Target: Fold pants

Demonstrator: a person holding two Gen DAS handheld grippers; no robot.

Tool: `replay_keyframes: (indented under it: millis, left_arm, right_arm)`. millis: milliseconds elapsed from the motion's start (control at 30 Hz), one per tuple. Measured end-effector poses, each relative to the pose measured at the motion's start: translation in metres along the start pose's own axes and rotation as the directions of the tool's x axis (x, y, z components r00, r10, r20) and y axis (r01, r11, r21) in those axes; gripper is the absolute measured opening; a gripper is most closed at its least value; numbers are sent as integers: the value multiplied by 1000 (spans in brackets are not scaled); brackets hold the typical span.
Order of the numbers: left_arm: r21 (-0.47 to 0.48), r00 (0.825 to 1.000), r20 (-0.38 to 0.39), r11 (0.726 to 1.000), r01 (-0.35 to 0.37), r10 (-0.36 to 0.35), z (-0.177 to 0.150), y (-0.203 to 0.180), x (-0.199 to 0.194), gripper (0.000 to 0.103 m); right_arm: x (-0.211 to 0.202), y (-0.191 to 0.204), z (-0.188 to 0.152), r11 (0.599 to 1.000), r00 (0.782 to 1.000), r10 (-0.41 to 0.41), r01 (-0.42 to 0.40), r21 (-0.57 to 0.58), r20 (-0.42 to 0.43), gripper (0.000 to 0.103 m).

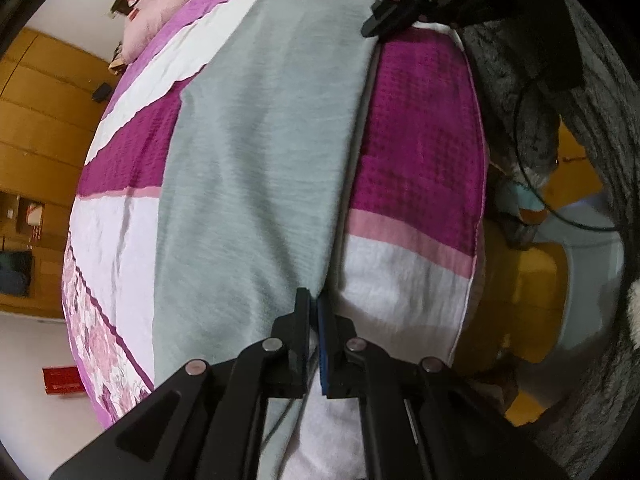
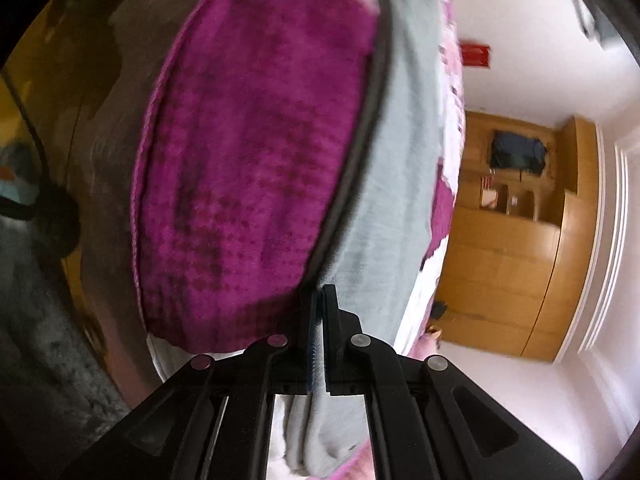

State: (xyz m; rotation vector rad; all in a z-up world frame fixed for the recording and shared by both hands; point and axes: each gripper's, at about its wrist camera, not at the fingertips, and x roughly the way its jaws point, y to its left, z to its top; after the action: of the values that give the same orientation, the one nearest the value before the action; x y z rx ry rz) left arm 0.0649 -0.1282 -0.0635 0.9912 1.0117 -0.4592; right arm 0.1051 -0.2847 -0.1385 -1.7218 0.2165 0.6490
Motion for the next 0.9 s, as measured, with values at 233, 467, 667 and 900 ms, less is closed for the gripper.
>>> replay_keyframes:
  millis: [233, 467, 667, 900]
  left_arm:
    - [-250, 984, 78, 953, 172, -157, -1, 32, -31, 45]
    - [-198, 980, 182, 973, 119, -82, 42, 14, -58, 54]
    - [-144, 971, 229, 984, 100, -65, 115, -17, -25, 55]
    - [-155, 970, 240, 984, 83, -44, 151, -19, 4, 55]
  right_arm:
    - [-28, -73, -32, 836, 969, 220, -247, 490, 113, 20]
    - [-4, -120, -158, 242, 897, 340, -375, 895, 284, 23]
    - [27, -118, -280, -139, 884, 354, -272, 952, 304, 23]
    - [57, -102, -337, -326, 865, 320, -283, 902, 387, 23]
